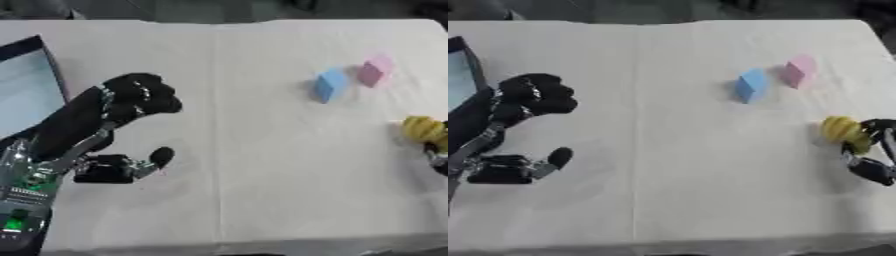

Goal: Pick up the objects with one hand, pass them to the other hand, and then place them into the box on the other side of the table.

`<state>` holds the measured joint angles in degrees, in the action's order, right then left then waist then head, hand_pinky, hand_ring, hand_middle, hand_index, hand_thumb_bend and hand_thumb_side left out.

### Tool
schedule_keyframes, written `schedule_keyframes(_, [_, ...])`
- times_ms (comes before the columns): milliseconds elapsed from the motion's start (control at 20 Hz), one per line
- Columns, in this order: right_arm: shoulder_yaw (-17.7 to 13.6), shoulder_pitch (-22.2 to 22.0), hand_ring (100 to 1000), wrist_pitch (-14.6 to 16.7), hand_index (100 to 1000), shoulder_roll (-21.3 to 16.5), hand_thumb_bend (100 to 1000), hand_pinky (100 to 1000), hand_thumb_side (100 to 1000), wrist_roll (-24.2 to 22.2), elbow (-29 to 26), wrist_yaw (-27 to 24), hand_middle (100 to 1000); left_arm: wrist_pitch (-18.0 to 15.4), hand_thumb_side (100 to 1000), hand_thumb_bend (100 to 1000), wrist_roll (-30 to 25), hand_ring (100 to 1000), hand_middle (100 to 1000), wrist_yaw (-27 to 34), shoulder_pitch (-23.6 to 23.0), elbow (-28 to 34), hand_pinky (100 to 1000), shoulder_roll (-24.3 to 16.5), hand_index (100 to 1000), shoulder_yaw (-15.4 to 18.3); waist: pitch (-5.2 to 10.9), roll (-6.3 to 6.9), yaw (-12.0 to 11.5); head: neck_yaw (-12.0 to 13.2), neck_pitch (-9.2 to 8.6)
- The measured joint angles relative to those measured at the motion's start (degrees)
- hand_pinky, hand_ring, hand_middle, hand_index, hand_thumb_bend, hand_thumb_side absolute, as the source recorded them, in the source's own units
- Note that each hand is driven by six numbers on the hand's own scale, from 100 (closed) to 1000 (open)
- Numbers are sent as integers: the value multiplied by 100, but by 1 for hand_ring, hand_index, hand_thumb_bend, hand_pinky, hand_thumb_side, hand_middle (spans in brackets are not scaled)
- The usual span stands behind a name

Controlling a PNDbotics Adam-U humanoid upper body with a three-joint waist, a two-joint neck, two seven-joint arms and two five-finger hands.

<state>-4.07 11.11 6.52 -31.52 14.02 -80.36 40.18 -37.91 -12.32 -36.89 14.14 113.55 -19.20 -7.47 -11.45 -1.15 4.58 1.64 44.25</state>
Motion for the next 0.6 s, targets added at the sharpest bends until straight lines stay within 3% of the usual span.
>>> schedule_keyframes(200, [22, -57, 513, -4, 454, 77, 100, 805, 114, 502, -702, 5, 425, -2, 100, 268, 19, 792, 714, -11, 4, 0, 870, -1, 878, 1, 0, 1, 10, 31, 0])
schedule_keyframes(350, [213, -123, 506, 78, 451, 153, 100, 802, 126, 593, -1463, -129, 423, -3, 100, 274, 45, 791, 714, -26, 34, 0, 864, -20, 879, 2, 0, 2, 8, 35, 0])
schedule_keyframes(400, [322, -123, 507, 148, 450, 169, 174, 801, 254, 548, -1729, -190, 420, -10, 100, 278, 54, 791, 714, -31, 45, 0, 863, -44, 879, 2, 0, 4, 5, 35, 0])
schedule_keyframes(450, [437, -111, 507, 231, 449, 183, 100, 800, 130, 470, -1983, -238, 421, -15, 100, 283, 59, 791, 714, -38, 46, 0, 861, -60, 879, 2, 0, 6, 1, 35, 0])
schedule_keyframes(600, [808, 20, 497, 517, 443, 226, 100, 799, 131, 120, -2653, -340, 415, -30, 100, 297, 85, 790, 715, -43, 60, 0, 856, -107, 880, 1, 0, 25, -22, 34, 0])
